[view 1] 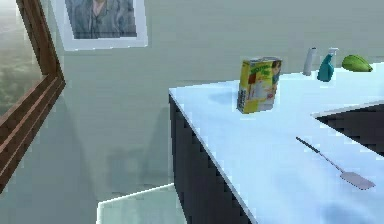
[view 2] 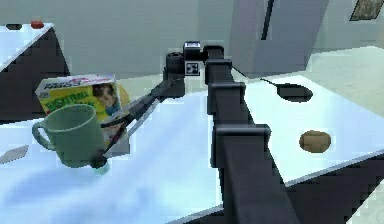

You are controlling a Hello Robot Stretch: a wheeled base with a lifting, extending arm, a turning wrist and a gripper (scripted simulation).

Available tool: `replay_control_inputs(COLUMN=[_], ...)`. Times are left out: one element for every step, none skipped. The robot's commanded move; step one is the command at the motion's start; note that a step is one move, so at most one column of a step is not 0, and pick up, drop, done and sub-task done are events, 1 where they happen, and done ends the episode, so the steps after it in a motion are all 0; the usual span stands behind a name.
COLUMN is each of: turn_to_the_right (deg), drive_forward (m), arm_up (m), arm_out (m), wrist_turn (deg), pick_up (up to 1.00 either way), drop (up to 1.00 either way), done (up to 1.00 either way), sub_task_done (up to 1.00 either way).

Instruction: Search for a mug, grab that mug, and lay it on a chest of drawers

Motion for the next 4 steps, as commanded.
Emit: replay_control_inputs(turn_to_the_right=[0.0,0.0,45.0,45.0], drive_forward=[0.0,0.0,0.0,0.0], arm_up=[0.0,0.0,0.0,0.0], arm_out=[0.0,-0.32,0.0,0.0], wrist_turn=[-12.0,0.0,0.0,0.0], pick_up=[0.0,0.0,0.0,0.0], drop=[0.0,0.0,0.0,0.0], done=[0.0,0.0,0.0,0.0], sub_task_done=[0.0,0.0,0.0,0.0])
